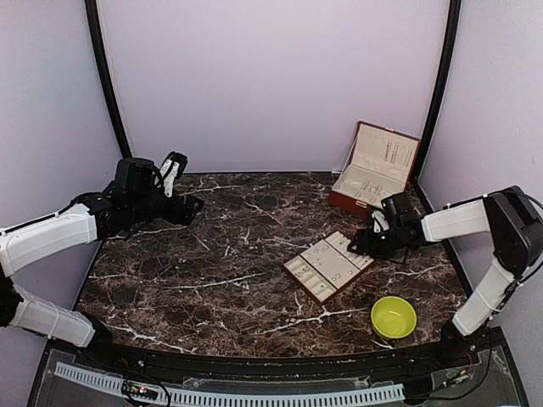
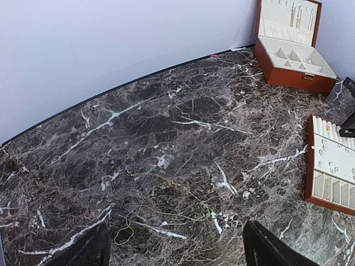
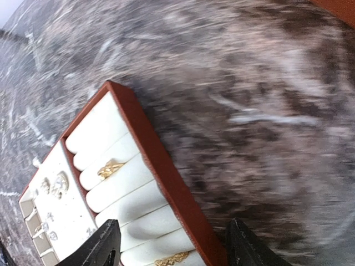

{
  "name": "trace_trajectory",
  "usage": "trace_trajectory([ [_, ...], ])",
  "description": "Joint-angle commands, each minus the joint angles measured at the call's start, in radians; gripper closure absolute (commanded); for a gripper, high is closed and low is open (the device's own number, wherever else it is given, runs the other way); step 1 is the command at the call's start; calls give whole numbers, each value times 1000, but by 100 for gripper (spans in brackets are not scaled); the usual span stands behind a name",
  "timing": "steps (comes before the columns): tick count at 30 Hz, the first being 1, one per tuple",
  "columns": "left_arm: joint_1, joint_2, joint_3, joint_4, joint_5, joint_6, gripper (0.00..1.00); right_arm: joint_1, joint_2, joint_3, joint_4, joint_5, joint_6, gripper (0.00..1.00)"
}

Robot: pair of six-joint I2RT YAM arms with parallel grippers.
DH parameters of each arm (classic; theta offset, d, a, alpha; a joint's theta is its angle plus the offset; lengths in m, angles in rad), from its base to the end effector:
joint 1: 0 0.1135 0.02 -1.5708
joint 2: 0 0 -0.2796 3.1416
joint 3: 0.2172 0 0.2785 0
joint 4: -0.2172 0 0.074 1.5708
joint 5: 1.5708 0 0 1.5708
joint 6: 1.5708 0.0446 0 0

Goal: Organize the mixed jewelry

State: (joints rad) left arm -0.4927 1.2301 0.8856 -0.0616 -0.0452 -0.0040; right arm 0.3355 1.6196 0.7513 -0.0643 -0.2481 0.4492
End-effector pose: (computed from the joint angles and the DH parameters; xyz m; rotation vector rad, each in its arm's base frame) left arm 0.2756 -0.1457 0.2948 0.4520 1.9349 -0.2781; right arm 0.3033 0.1173 0.1298 0.0404 2.5769 0.6220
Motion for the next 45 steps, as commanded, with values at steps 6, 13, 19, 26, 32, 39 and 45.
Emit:
trace_trajectory([
  [6, 3, 0, 6, -13, 6, -2, 15, 215, 83, 3, 127, -89, 196, 35],
  [13, 5, -1, 2, -23, 1, -6, 15, 260, 60, 65, 73, 4, 175, 34],
  [19, 3, -4, -22, -106, -8, -65, 19, 256, -27, 103, -20, 121, 118, 31],
  [26, 29, 23, -52, -281, 16, -122, 34, 231, -107, 67, 50, 179, 119, 31],
  [32, 91, 149, -38, -331, 121, -133, 48, 231, -182, 17, 150, 213, 140, 32],
  [39, 143, 309, -4, -349, 192, -135, 60, 228, -280, -60, 216, 245, 160, 32],
  [45, 156, 370, 25, -332, 195, -132, 62, 227, -288, -93, 249, 239, 181, 31],
])
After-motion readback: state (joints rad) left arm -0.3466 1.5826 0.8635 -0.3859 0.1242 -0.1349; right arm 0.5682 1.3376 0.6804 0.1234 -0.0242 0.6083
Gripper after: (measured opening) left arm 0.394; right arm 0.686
